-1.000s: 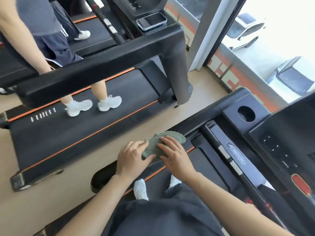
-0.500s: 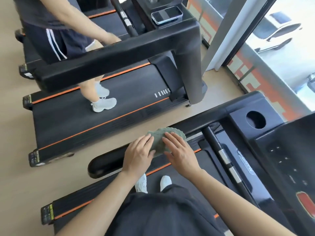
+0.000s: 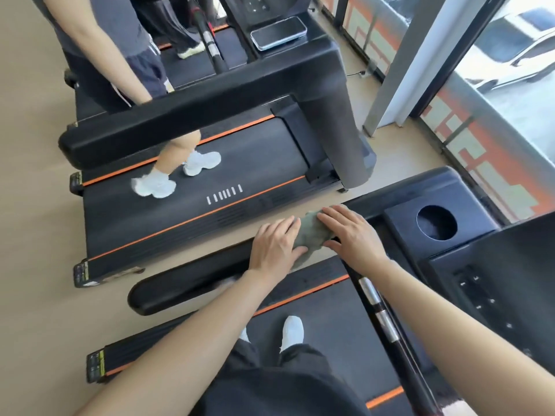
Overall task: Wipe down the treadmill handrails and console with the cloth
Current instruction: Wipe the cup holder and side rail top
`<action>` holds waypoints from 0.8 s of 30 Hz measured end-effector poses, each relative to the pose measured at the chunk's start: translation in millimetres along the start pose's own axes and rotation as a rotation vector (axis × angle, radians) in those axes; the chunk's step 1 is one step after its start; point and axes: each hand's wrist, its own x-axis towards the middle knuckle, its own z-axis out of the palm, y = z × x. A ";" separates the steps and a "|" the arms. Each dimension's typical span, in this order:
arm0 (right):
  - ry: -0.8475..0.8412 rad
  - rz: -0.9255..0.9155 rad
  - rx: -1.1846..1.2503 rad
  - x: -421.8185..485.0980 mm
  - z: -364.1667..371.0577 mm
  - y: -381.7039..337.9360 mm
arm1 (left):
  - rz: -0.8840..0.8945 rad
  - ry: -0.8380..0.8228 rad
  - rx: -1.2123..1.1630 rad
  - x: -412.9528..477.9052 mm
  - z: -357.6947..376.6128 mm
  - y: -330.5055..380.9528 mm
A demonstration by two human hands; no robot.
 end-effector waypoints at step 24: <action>-0.004 -0.159 0.110 30.7 58.9 -178.3 | -0.124 0.171 0.029 -143.5 -30.5 -141.9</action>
